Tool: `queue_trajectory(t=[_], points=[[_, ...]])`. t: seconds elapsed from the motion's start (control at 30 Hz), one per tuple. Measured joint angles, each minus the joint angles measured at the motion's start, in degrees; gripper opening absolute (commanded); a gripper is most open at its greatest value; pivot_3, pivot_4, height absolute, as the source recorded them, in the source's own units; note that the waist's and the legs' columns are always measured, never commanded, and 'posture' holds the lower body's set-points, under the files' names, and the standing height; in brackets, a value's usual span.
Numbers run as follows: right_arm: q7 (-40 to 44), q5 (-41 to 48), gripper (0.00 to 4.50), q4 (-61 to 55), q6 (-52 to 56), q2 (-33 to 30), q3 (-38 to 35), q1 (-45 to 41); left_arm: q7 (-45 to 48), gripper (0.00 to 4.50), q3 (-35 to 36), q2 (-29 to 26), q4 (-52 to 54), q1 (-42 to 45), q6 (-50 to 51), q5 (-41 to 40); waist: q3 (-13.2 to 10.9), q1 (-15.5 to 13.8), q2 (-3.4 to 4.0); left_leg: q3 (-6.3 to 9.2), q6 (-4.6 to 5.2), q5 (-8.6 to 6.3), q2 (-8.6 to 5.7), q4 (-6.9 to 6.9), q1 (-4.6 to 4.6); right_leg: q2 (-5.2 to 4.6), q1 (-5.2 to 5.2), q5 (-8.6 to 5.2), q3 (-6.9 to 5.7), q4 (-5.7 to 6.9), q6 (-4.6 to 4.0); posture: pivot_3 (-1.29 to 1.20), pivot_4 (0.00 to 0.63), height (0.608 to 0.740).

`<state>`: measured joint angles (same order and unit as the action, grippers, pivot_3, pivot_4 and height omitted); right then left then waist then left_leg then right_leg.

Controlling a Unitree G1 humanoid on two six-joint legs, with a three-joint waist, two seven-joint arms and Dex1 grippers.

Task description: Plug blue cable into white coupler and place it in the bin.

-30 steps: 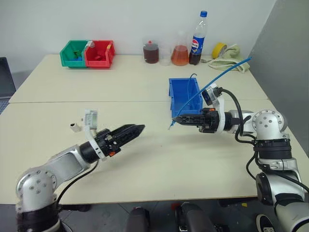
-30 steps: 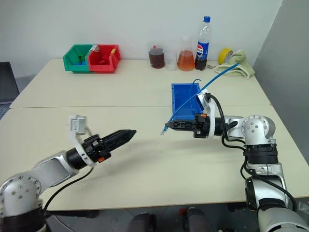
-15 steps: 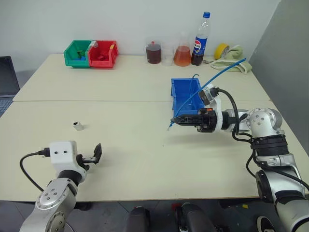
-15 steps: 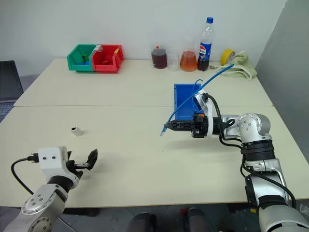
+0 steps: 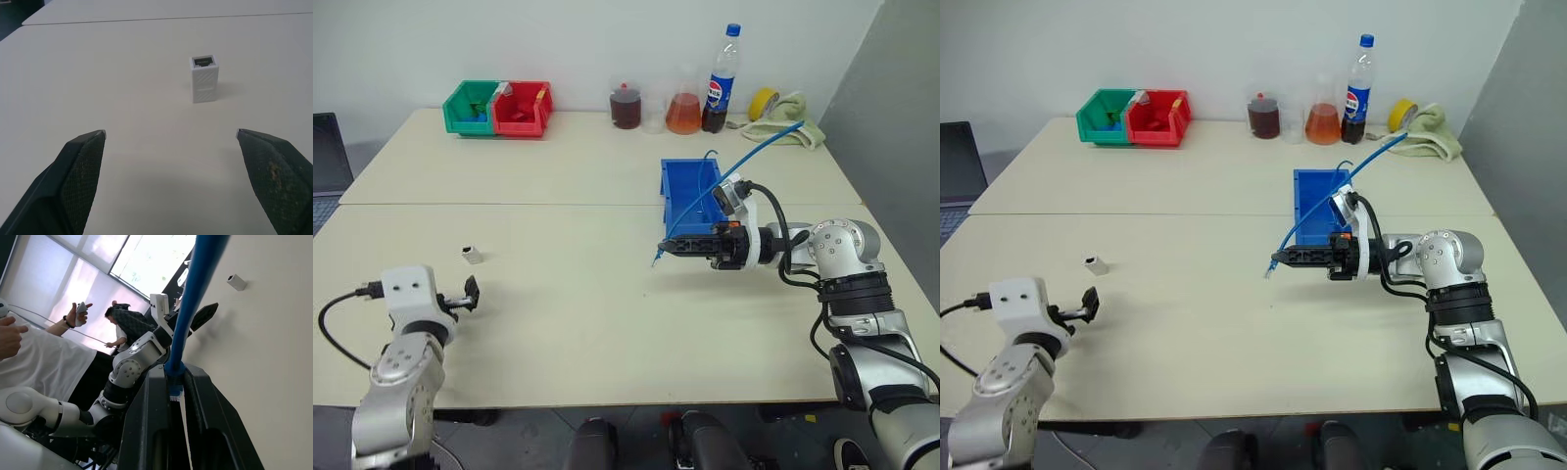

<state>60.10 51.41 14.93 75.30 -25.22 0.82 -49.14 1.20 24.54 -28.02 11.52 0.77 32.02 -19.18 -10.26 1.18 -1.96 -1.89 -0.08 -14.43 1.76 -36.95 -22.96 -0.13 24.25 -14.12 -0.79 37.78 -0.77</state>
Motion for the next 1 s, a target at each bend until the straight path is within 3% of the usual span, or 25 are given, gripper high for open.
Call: queue_trajectory(t=[0.63,1.0], points=[[0.90,-1.23,0.11,0.00,-0.80,-0.16,0.49,-1.01,0.60,4.48,-2.69,-0.11,-17.51,16.00,2.94,3.96,0.01,0.35,-0.02,-0.01,0.00,0.00,0.00,-0.02,0.00,-0.02,0.03,0.05,0.02,0.14,-0.08,0.00,0.150,0.740],[0.89,-1.25,0.11,0.00,-0.82,-0.19,0.48,-1.01,0.88,4.48,-2.68,-1.01,-20.14,16.44,2.70,5.38,0.01,0.36,-0.02,0.01,0.00,0.00,-0.01,-0.02,0.01,-0.04,0.04,0.18,0.00,0.19,-0.29,0.00,0.150,0.740]])
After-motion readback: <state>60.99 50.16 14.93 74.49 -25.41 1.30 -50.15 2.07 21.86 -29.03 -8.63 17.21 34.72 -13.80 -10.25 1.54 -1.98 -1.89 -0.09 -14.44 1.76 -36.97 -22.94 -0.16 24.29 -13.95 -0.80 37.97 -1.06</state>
